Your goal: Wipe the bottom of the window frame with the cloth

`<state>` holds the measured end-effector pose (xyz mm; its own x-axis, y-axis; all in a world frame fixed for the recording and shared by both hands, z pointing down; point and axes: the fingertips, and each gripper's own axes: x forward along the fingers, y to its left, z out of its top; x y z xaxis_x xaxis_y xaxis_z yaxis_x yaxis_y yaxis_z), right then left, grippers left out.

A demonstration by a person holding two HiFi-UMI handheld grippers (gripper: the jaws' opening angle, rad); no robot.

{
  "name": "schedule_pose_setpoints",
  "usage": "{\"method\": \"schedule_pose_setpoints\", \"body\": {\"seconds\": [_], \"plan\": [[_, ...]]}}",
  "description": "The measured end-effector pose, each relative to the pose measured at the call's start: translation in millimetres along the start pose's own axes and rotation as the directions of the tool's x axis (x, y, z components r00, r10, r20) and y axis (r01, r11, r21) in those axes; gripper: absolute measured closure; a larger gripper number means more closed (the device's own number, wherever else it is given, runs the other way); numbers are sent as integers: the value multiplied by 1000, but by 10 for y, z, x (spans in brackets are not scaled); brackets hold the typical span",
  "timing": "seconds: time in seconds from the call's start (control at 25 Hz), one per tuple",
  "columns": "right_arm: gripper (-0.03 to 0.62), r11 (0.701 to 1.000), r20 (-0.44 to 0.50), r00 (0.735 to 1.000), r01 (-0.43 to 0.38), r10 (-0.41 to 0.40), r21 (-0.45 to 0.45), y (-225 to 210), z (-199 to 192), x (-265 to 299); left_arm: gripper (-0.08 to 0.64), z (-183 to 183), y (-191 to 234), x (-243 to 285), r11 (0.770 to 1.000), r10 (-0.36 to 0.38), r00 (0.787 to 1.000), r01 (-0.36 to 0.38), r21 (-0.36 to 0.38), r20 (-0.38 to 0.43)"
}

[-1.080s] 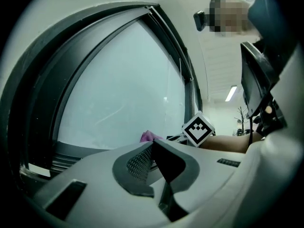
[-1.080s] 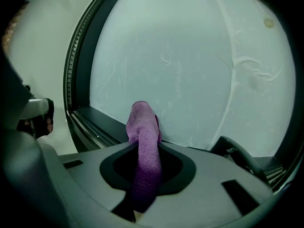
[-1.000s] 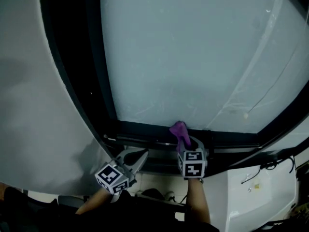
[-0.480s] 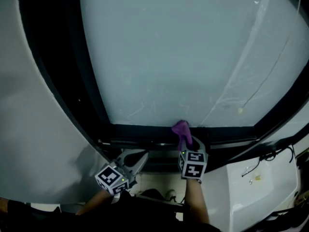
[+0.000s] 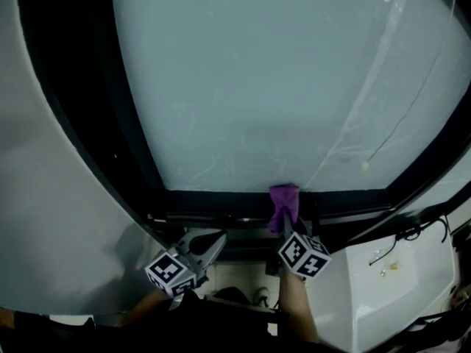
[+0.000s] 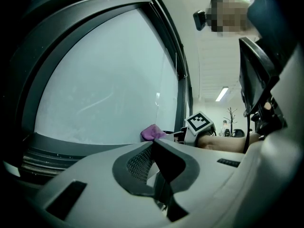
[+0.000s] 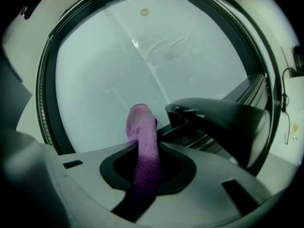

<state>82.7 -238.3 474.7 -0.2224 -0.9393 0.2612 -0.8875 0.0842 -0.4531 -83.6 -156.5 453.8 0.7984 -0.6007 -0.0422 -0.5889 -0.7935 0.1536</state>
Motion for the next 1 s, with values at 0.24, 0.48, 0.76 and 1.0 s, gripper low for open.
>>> {"method": "schedule_pose_setpoints", "body": {"seconds": [0.24,0.48,0.76,1.0], "plan": [[512,1000,26,999,30,-30,2,-191,-19,-114,559,-38,-92,126,1000,-28,999,28,-2,-19],[511,981,22,997,81,-78,-175,-452,13,-263,558,-158,-234,302,998,-55,997,54,-22,-49],[511,904,-12,994,96,-111,-417,-691,169,-343,559,-180,-380,572,997,-63,997,61,-37,-38],[512,791,-19,995,66,-97,-608,-802,413,-309,559,-138,-408,716,999,-33,999,32,-43,-15]]}}
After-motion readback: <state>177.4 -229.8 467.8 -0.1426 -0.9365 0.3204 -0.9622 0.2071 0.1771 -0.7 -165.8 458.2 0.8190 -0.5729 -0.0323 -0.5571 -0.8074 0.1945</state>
